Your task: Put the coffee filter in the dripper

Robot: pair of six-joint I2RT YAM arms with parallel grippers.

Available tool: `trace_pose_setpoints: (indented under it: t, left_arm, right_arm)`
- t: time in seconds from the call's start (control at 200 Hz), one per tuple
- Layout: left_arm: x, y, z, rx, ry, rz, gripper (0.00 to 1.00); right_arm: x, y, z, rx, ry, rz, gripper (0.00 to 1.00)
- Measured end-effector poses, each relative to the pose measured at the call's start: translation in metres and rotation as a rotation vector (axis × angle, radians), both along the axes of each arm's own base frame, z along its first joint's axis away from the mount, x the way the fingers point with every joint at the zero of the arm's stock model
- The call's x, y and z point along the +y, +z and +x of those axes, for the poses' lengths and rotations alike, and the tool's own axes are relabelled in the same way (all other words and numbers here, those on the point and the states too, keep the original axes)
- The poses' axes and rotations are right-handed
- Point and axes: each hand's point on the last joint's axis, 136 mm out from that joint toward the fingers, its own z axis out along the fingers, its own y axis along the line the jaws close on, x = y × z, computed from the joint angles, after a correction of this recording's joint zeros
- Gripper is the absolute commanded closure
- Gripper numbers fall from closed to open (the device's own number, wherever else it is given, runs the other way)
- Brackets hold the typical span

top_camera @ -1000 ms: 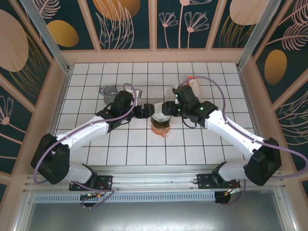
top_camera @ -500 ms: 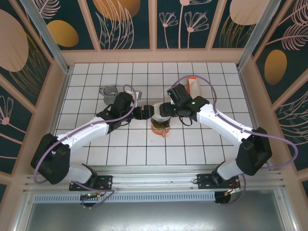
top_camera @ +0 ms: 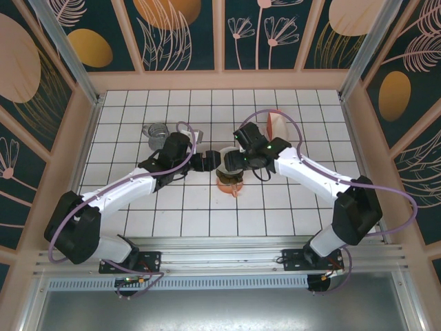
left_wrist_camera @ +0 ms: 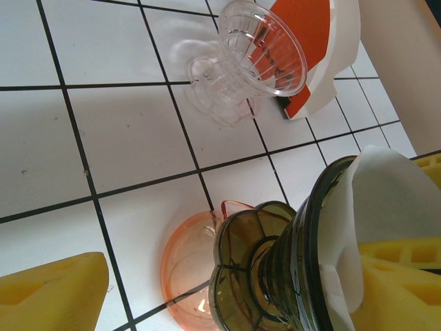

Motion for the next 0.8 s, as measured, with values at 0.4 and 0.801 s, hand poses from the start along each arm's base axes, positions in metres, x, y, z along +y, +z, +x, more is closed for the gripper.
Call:
trace_pose_setpoints:
  t: [0.4,0.801]
  left_arm:
    - [0.0,0.0,0.0,0.0,0.0,0.0,0.13]
    - [0.0,0.0,0.0,-0.004,0.002,-0.007,0.13]
  right_arm:
    - [0.001,-0.009,0.0,0.018,0.005,-0.014,0.29]
    - [-0.001,-0.023,-0.004,0.043,0.008,-0.027,0.3]
